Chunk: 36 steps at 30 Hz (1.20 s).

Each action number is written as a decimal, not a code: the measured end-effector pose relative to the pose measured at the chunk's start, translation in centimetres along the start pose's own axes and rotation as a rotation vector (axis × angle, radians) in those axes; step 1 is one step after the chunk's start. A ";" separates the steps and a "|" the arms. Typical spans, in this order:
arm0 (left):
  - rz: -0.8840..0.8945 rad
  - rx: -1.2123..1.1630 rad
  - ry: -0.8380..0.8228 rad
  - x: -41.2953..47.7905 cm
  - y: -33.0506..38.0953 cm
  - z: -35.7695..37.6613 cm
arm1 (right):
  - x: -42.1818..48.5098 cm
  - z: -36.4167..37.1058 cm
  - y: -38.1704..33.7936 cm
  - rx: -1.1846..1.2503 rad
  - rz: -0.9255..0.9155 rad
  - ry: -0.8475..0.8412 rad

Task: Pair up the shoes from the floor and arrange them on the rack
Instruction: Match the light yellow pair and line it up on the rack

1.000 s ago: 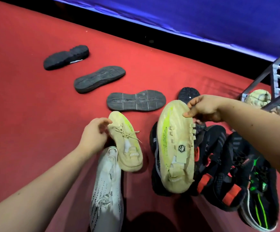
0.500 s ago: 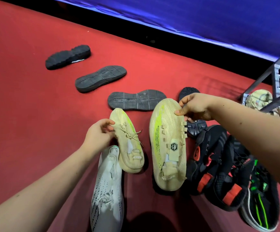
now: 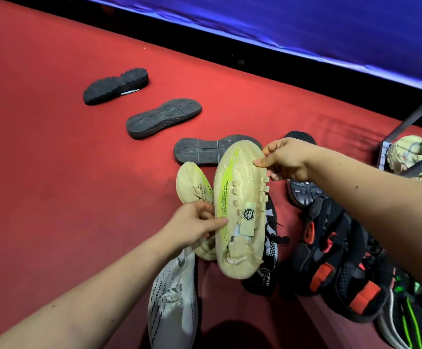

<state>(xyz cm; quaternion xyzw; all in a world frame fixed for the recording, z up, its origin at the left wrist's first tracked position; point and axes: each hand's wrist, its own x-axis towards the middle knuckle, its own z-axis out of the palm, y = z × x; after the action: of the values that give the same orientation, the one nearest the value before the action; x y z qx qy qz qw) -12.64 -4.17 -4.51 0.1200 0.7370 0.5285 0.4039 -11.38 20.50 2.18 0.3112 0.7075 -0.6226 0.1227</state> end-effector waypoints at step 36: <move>0.061 -0.347 0.313 -1.4 0.4 -8.7 | -1.2 6.7 4.2 -0.729 0.079 0.095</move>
<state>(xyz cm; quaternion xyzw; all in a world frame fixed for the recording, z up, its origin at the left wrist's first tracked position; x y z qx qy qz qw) -18.13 -10.73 -2.49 -0.0127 0.6848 0.6715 0.2830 -9.43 13.85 -1.86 0.3026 0.8752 -0.3095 0.2163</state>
